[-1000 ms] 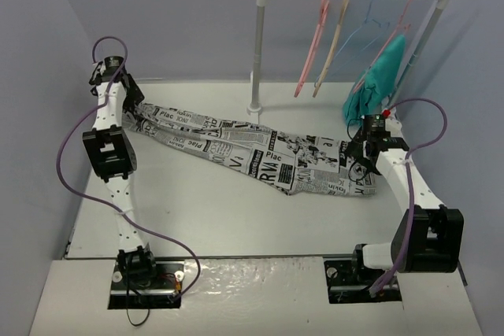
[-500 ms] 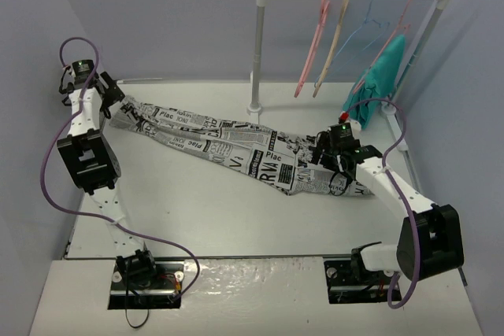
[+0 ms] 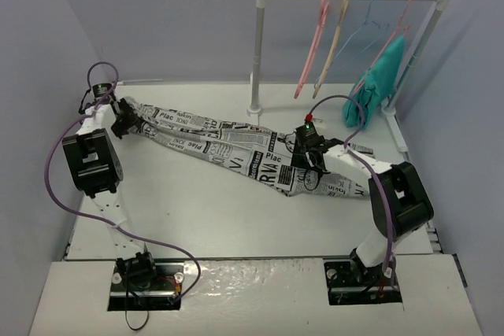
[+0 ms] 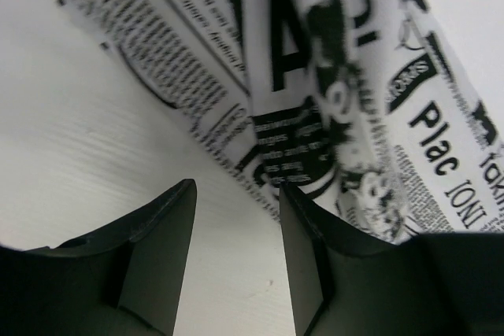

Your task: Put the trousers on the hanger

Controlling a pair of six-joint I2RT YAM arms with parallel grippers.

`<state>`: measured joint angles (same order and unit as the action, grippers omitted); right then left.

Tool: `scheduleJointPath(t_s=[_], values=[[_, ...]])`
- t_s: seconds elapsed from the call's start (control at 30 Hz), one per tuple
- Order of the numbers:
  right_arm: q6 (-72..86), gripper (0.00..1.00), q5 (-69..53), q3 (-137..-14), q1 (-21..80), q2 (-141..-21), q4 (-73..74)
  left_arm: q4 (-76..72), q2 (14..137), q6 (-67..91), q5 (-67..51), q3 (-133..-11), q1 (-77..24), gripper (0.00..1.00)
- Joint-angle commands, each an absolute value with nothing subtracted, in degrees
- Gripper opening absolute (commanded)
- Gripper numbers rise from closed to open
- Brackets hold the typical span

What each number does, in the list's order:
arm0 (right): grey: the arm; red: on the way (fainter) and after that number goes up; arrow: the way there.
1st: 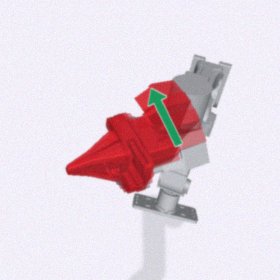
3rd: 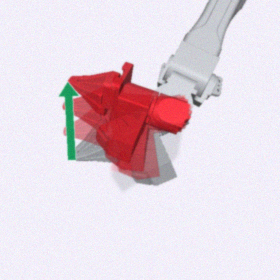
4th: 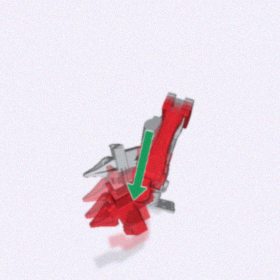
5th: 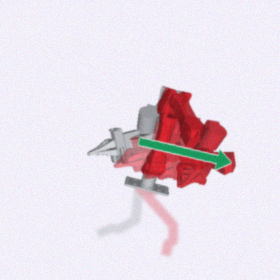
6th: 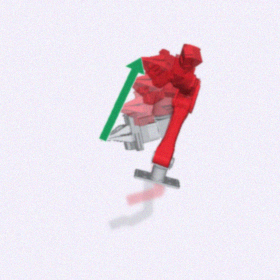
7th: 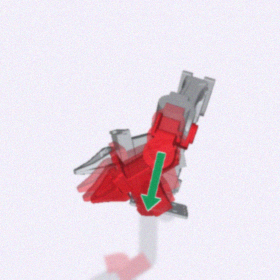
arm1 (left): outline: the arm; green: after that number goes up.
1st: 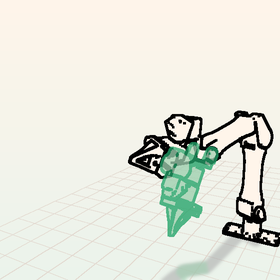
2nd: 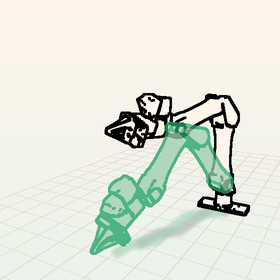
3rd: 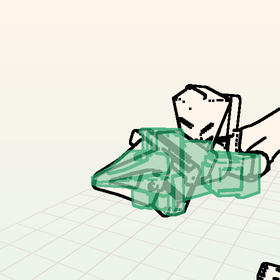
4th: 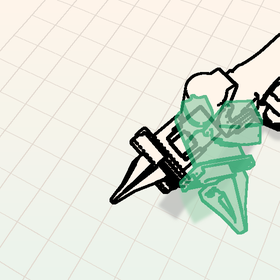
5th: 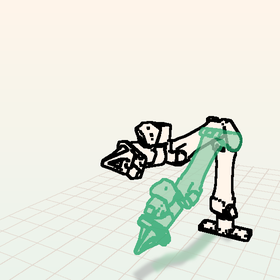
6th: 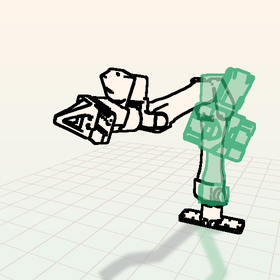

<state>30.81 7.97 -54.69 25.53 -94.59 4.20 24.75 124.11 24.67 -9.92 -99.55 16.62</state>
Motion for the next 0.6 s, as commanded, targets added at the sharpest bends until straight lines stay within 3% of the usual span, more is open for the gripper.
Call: scheduleJointPath(t_s=[0.0,0.23,0.33,0.57], values=[[30.0,0.34,10.9,-57.4,26.3,-97.8,1.4,17.8,122.7,22.2,-10.8,-104.3,14.7,0.43],[32.4,0.33,9.7,-52.6,26.3,-96.9,5.4,29.8,132.3,21.1,-3.8,-112.8,12.9,0.41],[33.0,0.33,10.1,-50.2,25.8,-94.9,7.8,34.2,133.2,21.2,0.0,-112.7,13.0,0.3],[32.4,0.34,10.0,-49.1,21.9,-92.4,13.1,42.8,133.3,23.1,6.3,-107.9,13.7,0.21]])
